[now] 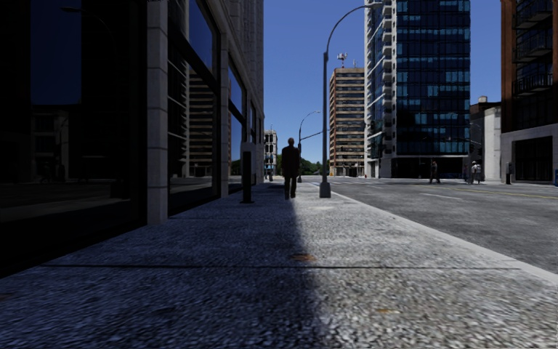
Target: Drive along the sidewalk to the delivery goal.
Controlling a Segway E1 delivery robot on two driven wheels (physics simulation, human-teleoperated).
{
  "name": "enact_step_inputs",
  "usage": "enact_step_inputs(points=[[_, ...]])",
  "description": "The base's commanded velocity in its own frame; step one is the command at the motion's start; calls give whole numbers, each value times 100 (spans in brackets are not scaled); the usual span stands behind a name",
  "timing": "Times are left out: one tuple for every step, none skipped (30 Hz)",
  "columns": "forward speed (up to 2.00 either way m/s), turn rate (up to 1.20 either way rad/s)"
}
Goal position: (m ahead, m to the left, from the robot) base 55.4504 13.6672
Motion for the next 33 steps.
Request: enact_step_inputs(points=[[200,0],[200,0],[200,0],[200,0],[200,0],[200,0],[200,0],[200,0],[200,0],[200,0],[200,0],[200,0],[200,0],[200,0],[200,0],[200,0],[200,0],[200,0],[200,0],[200,0],[200,0],[200,0],[200,0],[200,0],[200,0],[200,0],[200,0],[200,0],[200,0],[200,0],[200,0],[200,0],[200,0]])
